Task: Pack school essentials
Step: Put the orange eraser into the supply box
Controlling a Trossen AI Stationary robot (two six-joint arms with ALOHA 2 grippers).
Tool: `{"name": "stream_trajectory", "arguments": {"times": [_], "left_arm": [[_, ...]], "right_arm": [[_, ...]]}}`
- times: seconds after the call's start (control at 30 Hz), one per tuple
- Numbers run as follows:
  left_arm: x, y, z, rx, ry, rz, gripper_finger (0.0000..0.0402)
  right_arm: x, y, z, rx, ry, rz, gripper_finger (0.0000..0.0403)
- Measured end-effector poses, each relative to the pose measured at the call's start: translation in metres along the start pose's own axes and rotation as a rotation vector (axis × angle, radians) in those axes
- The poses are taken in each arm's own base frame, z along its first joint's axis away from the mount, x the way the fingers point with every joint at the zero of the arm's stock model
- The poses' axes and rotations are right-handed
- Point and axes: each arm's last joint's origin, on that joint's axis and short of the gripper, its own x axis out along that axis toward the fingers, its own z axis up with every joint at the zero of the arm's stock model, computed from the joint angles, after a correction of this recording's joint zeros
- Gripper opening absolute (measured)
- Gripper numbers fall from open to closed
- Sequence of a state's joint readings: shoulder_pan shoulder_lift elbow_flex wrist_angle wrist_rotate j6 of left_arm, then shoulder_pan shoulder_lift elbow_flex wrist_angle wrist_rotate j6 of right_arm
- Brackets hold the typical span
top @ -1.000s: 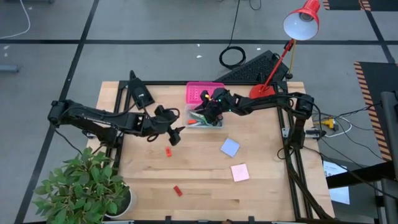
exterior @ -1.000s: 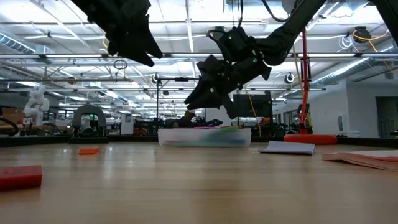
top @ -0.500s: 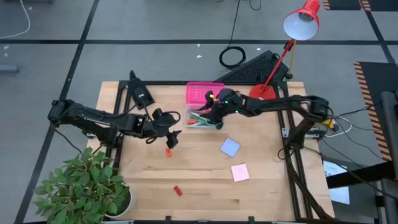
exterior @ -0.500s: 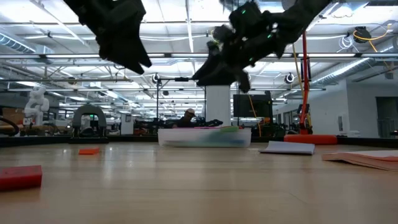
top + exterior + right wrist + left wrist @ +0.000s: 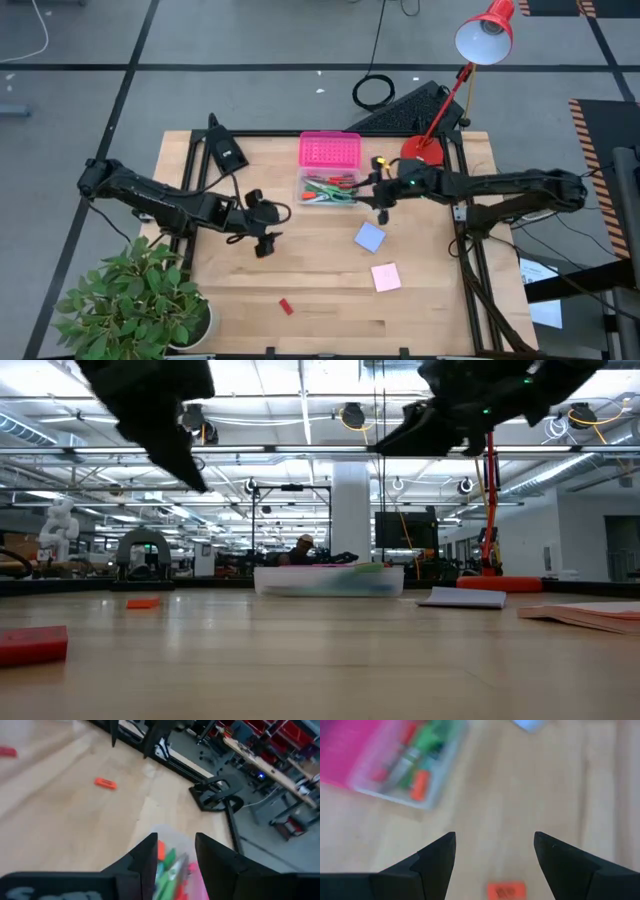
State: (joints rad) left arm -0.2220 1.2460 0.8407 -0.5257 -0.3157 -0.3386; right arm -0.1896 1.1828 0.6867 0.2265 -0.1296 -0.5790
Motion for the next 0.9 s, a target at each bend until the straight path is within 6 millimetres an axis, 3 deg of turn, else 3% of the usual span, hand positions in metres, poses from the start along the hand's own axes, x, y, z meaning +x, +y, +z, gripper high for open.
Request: {"name": "stream_trajectory", "arguments": {"times": [0.23, 0.4, 0.57, 0.9], "left_arm": [[0.013, -0.002, -0.029, 0.164, 0.147, -0.175, 0.0273], [0.019, -0.003, -0.044, 0.428, 0.171, -0.208, 0.0273], [0.027, -0.005, -0.048, 0.648, 0.183, -0.230, 0.0273], [0.055, -0.012, -0.055, 0.857, 0.242, -0.303, 0.0273]], "right_arm": [[-0.016, 0.022, -0.013, 0.157, -0.001, 0.042, 0.0125], [-0.017, 0.034, -0.022, 0.208, 0.022, 0.078, 0.0125], [-0.018, 0.043, -0.028, 0.199, 0.038, 0.108, 0.0125], [-0.018, 0.044, -0.029, 0.198, 0.036, 0.111, 0.0125]]}}
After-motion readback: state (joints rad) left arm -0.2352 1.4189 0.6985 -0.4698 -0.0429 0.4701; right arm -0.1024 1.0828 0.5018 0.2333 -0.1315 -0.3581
